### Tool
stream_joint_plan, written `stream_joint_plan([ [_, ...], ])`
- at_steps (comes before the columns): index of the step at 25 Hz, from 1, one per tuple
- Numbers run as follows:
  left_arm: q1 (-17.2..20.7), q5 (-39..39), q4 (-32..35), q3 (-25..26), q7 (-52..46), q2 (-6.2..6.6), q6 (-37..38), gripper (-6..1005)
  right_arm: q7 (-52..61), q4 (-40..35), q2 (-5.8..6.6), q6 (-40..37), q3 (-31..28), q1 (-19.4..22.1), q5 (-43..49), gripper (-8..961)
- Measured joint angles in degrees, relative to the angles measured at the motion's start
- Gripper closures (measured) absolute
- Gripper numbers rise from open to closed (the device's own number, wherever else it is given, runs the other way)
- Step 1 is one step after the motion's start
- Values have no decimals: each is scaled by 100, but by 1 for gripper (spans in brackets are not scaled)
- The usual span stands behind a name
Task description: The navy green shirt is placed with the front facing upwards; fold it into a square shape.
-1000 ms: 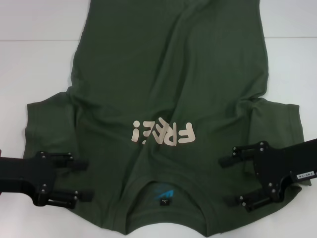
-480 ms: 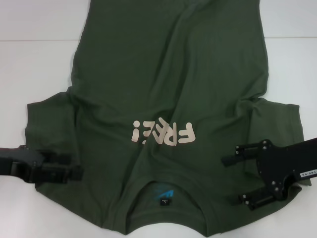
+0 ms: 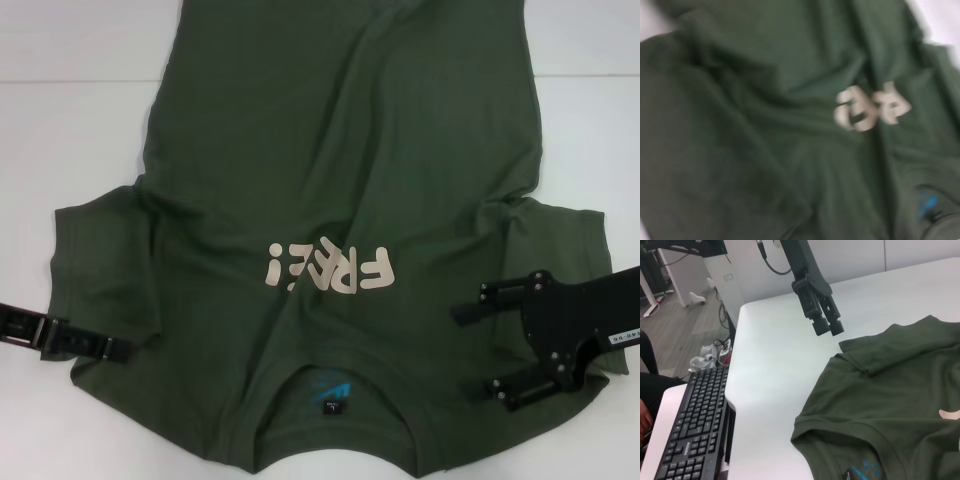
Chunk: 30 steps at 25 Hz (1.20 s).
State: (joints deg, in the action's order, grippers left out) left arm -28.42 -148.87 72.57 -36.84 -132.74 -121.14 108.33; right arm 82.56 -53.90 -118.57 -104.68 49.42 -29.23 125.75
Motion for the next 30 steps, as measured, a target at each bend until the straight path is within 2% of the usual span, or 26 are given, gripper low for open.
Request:
stream_joint_plan([
  [5,-20,-804,669,-565,-845,-250,-222,186,5,-35,1,3,3,-22,5,66],
  [7,-20,-946,762,-786,-1102,-285,-301,186,5,-38,0,8,8,-31,9,66],
  [12,7,-1030,797,-1221,-1595,-287,-594,188,5,-42,0,15,7,-42,76,67],
  [18,-31,-1178,592,-1350,-1689,-283,-844,208,5,-42,-8,21,5,-76,147,67],
  [20,-48,-1296,511,-1360,-1693,-283,-956,293,5,-42,-8,14,6,-85,147,67],
  [30,-20,-1483,234,-1350,-1712,-242,-1420,292,5,-42,-17,25,15,-157,156,67],
])
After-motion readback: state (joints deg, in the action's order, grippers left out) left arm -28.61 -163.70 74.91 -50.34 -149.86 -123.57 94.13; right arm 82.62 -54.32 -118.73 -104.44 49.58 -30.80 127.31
